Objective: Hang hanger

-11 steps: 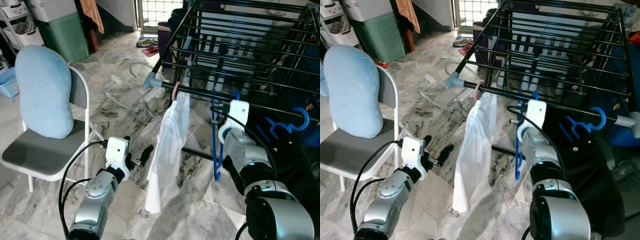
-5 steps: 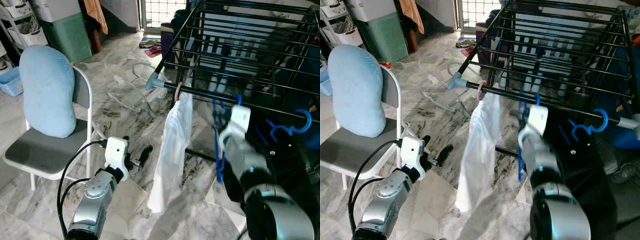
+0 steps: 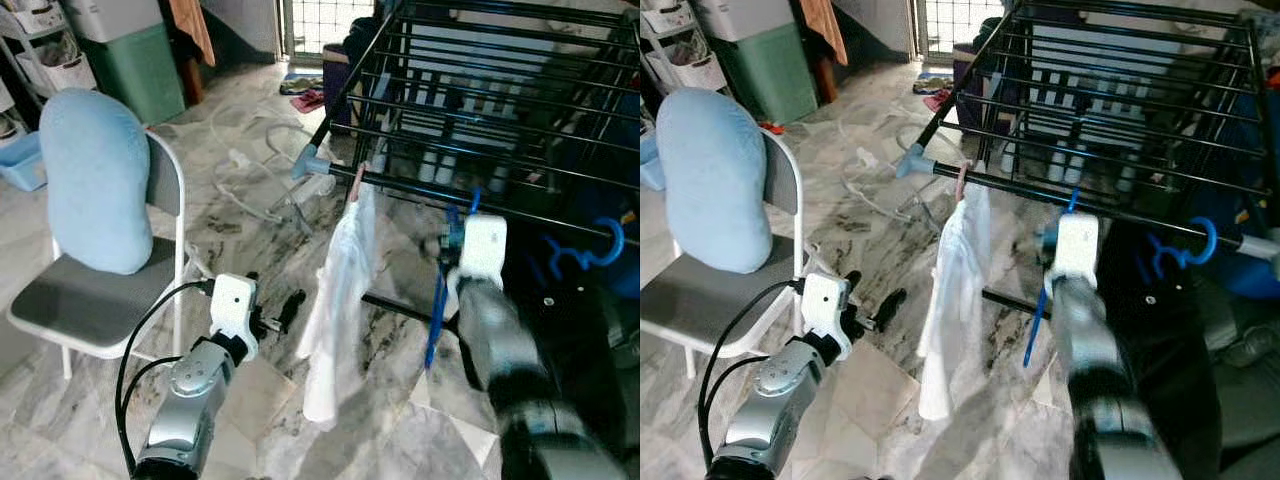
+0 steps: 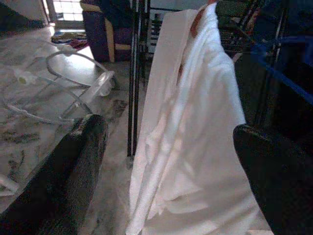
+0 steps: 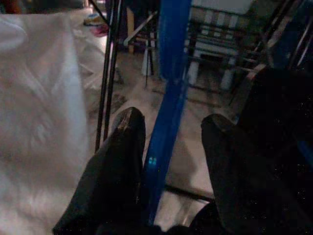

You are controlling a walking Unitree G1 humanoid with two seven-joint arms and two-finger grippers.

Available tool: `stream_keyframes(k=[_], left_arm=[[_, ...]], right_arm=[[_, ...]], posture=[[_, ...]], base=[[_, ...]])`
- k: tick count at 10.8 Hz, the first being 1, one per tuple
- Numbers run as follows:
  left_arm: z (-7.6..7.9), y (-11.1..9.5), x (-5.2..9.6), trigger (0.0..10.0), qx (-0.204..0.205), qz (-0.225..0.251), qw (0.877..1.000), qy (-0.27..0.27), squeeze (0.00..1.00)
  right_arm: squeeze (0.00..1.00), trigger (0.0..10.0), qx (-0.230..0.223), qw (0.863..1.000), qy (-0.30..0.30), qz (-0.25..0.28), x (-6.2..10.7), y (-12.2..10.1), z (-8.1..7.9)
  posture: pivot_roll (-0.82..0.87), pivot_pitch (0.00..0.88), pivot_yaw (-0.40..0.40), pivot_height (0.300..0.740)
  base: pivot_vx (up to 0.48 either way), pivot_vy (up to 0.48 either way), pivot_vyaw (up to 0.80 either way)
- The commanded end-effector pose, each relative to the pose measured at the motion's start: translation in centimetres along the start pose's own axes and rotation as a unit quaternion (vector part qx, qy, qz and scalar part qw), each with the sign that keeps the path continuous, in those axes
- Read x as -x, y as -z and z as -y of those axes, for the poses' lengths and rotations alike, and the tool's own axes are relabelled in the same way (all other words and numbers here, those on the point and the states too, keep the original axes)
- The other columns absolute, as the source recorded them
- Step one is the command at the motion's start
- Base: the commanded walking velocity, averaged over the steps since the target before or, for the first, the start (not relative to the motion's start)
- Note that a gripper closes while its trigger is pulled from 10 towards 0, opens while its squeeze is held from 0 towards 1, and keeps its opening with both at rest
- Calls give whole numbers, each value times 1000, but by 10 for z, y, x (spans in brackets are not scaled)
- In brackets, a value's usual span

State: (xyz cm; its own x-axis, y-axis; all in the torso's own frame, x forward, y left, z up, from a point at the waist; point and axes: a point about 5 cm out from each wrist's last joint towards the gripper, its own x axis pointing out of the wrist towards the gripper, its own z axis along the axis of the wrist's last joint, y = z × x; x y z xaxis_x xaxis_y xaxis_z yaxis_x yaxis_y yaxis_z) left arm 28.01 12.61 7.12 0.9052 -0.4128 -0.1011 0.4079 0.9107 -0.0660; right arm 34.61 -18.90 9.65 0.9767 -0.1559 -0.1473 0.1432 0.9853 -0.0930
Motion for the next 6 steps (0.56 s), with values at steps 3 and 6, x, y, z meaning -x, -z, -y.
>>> stream_keyframes(k=[3,6], left_arm=[[-2,-1,-2,10000,-12,-3,1000,-12,0],[-3,-2,-6,10000,-18,-4,1000,-21,0]], right_arm=[[1000,10000,15,1000,6,23,19,5,6],[1000,10000,17,999,13,37,37,5,6]], posture=[[-83,57,25,740],[-96,56,29,740]], base=[[0,0,0],[0,0,0]])
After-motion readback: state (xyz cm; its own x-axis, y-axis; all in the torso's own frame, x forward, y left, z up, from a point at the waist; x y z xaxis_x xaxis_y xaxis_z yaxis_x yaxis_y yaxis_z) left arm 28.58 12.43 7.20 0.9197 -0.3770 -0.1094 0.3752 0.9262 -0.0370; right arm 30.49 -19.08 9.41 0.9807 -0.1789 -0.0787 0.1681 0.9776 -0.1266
